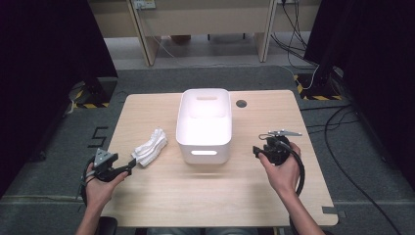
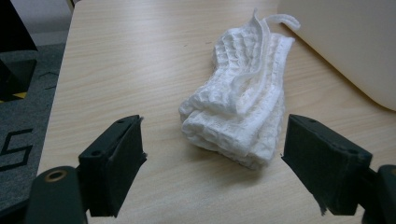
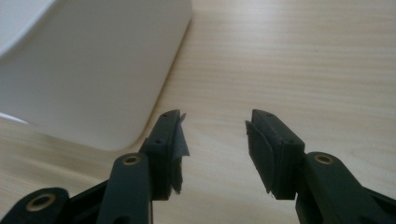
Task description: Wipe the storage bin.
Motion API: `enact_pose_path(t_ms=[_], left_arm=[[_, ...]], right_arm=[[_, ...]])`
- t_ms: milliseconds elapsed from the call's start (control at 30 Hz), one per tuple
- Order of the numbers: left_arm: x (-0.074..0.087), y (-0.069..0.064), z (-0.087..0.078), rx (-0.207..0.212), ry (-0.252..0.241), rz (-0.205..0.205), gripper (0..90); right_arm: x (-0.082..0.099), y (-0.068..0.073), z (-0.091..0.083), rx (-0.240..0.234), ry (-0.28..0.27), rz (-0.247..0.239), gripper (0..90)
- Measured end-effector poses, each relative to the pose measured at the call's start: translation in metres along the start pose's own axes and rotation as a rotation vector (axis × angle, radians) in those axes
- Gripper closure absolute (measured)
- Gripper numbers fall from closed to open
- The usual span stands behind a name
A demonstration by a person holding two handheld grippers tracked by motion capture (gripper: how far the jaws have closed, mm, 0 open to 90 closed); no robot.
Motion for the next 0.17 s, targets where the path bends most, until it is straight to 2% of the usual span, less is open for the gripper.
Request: enact_pose_path(t_ms=[167], left_arm=[[0.0074, -0.0056, 0.0031, 0.02, 0.002, -0.011, 19.3]], right_arm=[[0.0077, -0.0059, 0.0045, 0.002, 0.017, 0.018, 53.2]])
Point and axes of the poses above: each handheld gripper's, and its own axes: z roughly forward along the jaws, x roughly out of its underside, y roughly to its left, the point moved 6 cm from there along z, roughly forward along the jaws, and after that the axes turned 4 degrees about z, right-handed, at the moved point
